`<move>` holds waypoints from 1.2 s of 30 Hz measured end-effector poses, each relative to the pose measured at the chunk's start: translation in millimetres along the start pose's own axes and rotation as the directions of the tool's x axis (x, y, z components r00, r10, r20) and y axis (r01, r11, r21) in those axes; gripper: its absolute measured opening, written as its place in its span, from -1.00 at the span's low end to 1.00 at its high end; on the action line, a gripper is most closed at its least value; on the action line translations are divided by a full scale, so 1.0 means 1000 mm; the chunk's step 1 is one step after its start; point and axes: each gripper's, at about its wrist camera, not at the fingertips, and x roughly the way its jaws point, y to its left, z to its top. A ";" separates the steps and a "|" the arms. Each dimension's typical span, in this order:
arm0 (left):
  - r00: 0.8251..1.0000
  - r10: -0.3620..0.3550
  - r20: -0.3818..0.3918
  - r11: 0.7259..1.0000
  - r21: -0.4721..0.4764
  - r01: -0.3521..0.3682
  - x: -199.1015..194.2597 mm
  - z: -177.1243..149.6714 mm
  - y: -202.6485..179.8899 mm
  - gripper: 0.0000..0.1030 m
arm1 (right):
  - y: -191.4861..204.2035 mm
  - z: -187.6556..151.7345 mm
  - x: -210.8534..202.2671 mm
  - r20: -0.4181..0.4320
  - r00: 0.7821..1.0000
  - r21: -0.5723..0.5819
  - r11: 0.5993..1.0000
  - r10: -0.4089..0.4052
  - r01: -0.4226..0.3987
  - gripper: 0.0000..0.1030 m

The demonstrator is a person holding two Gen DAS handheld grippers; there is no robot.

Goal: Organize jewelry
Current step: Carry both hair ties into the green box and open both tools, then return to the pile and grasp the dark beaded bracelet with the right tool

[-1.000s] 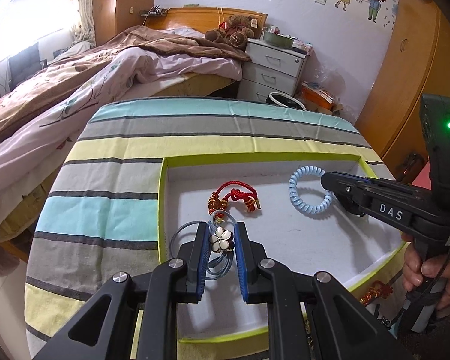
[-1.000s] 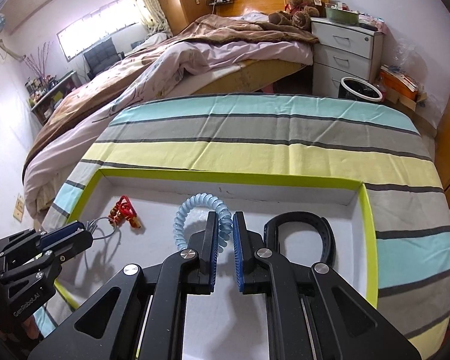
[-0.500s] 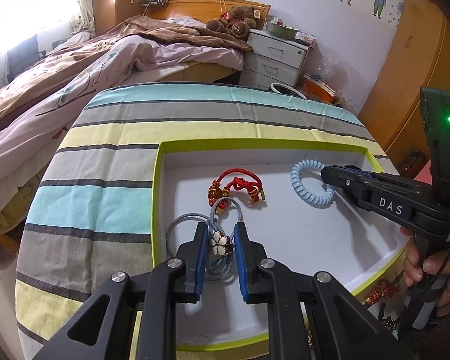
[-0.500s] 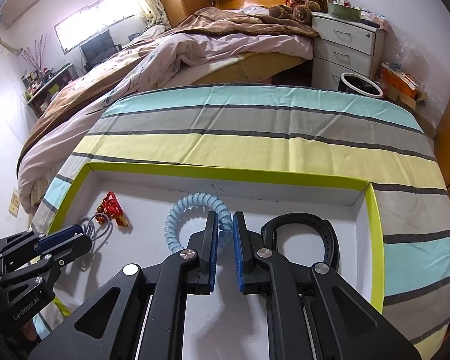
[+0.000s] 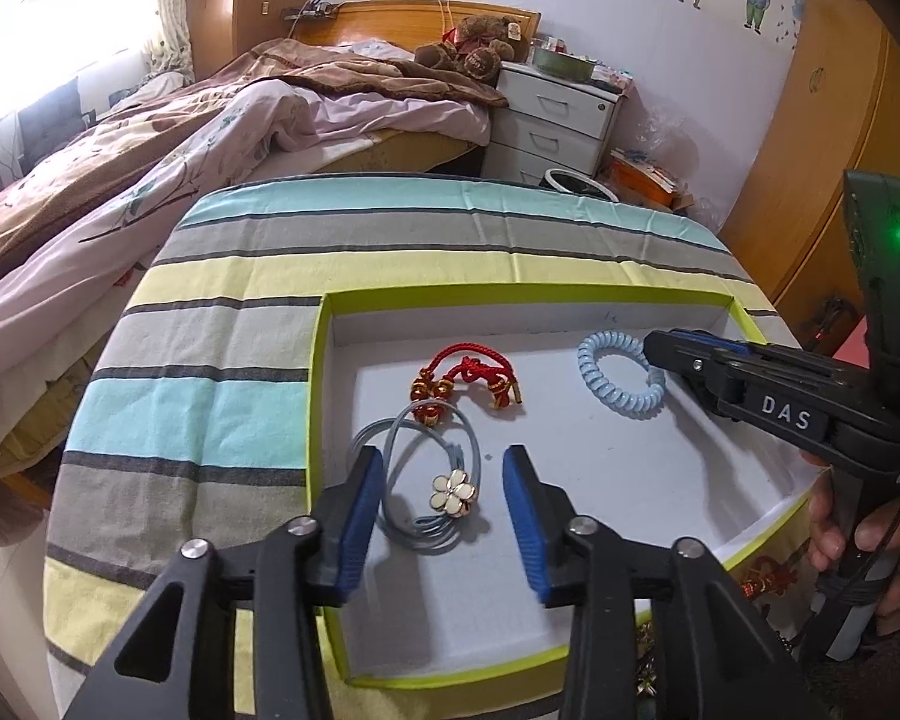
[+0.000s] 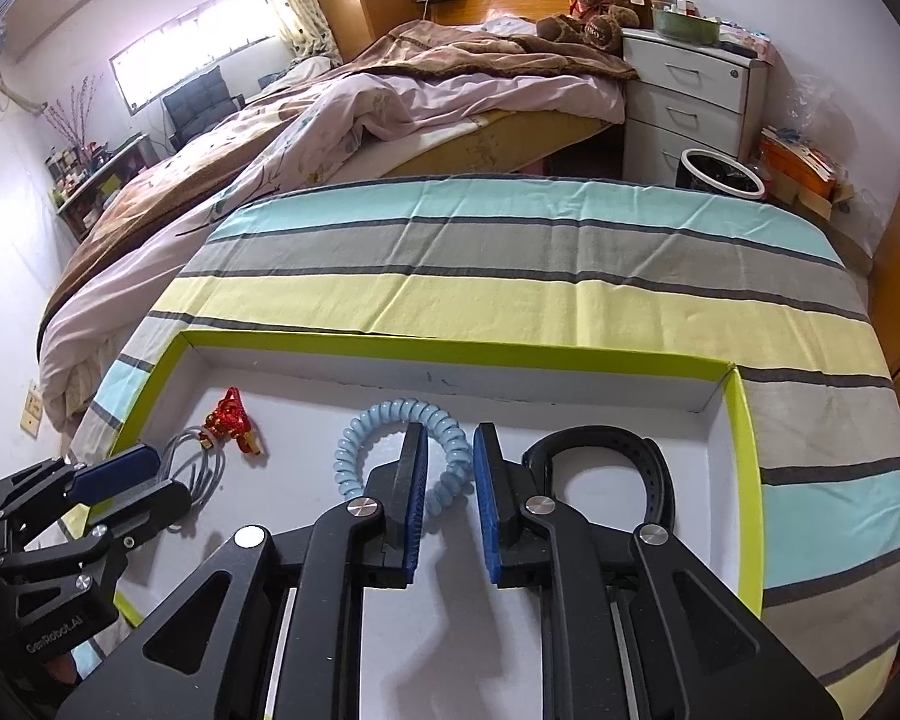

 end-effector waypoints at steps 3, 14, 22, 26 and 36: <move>1.000 -0.003 0.000 1.000 -0.007 0.003 -0.005 -0.002 0.000 -0.18 | 0.000 -0.001 -0.005 0.009 1.000 0.001 1.000 0.000 0.000 -0.30; 0.999 -0.020 0.042 1.000 -0.017 0.021 -0.041 -0.019 -0.005 0.01 | 0.003 -0.020 -0.044 0.065 0.997 0.011 0.999 0.034 -0.034 -0.28; 0.993 0.015 0.118 1.000 0.020 -0.017 -0.070 -0.047 -0.009 0.06 | -0.001 -0.061 -0.085 0.123 0.991 0.050 0.997 0.050 -0.057 -0.21; 0.988 0.076 0.136 0.997 0.000 -0.077 -0.080 -0.061 -0.004 0.06 | -0.001 -0.087 -0.097 0.124 0.990 0.059 0.995 0.071 -0.079 -0.15; 0.992 0.026 0.121 0.999 -0.036 -0.021 -0.098 -0.090 -0.001 0.36 | 0.007 -0.129 -0.098 0.067 0.994 0.049 0.994 0.089 -0.093 -0.13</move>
